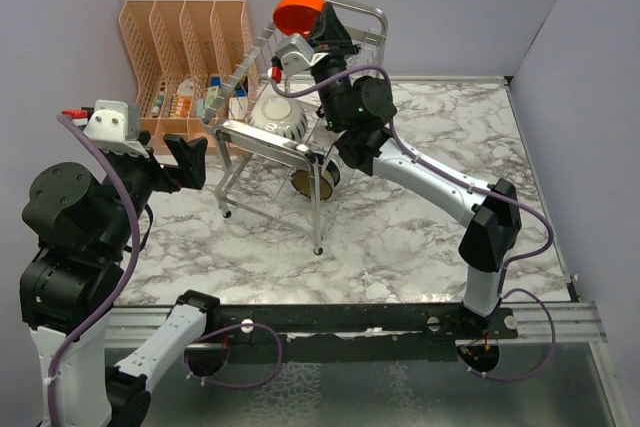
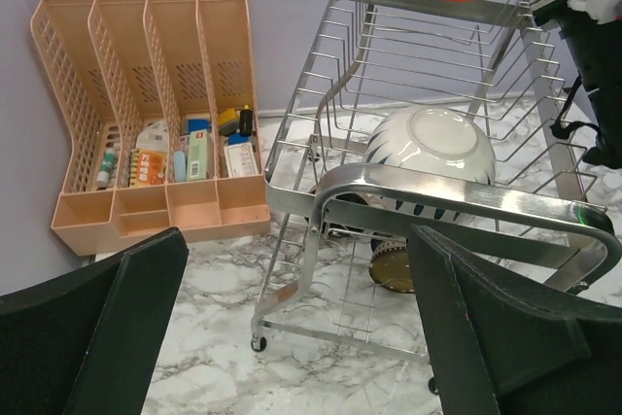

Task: Load the bowls into the dish rack
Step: Turn the bowl upside down on the dish rack.

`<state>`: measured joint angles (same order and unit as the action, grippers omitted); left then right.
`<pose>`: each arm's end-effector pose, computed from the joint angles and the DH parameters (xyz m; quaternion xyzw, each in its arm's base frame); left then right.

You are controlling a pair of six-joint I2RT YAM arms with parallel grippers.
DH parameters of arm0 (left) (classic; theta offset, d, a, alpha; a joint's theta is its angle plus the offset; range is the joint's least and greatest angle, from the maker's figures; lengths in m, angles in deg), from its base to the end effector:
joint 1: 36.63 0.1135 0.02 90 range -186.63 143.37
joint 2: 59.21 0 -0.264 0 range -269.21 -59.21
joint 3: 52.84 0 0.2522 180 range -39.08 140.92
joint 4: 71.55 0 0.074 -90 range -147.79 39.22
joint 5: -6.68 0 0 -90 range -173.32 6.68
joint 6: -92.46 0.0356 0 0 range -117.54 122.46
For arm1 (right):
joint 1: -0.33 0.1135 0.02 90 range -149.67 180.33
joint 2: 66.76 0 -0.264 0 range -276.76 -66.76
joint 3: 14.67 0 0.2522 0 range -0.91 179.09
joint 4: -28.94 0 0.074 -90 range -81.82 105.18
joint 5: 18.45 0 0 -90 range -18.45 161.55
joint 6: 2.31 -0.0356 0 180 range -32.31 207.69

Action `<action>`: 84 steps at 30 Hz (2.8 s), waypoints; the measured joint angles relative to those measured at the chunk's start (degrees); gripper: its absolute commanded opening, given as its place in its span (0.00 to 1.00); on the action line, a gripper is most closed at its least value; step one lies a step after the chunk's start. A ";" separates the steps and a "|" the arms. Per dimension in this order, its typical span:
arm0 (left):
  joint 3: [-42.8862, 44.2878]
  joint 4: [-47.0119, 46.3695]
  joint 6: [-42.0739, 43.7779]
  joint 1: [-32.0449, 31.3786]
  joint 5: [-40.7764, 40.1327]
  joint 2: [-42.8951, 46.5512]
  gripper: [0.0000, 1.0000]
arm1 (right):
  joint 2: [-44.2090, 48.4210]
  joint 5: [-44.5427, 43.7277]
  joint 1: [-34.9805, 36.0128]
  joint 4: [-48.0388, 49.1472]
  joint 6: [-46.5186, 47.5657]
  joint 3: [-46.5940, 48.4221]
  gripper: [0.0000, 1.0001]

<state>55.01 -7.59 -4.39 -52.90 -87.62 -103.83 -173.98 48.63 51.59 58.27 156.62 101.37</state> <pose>0.0537 -0.0129 0.5227 0.0321 0.7109 -0.1145 0.6932 0.2807 0.3278 0.4703 -0.2823 0.3685 -0.2212 0.8576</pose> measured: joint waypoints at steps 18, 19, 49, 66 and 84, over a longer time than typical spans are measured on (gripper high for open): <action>0.85 -2.58 -0.52 0.00 2.05 -6.08 0.99 | 9.40 3.02 -4.76 -9.38 -10.60 -5.03 0.01; 0.98 -3.26 -0.68 0.00 2.67 -6.54 0.99 | 10.60 3.69 -4.76 -10.64 -12.76 -4.59 0.01; -12.17 -68.57 -24.37 0.00 54.73 -9.25 0.99 | 40.00 38.58 -4.83 -39.54 -55.04 -7.78 0.01; -10.60 -73.26 -31.45 -0.37 55.17 -13.79 0.99 | 35.15 40.24 -4.85 -37.40 -59.91 -10.32 0.01; -11.30 -72.89 -34.88 -0.76 51.60 -15.98 0.99 | 33.83 39.69 -5.11 -35.52 -62.05 -8.96 0.01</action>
<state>43.71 -80.48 -39.28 -53.67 -36.01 -119.81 -140.14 88.33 46.48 22.75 94.57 92.41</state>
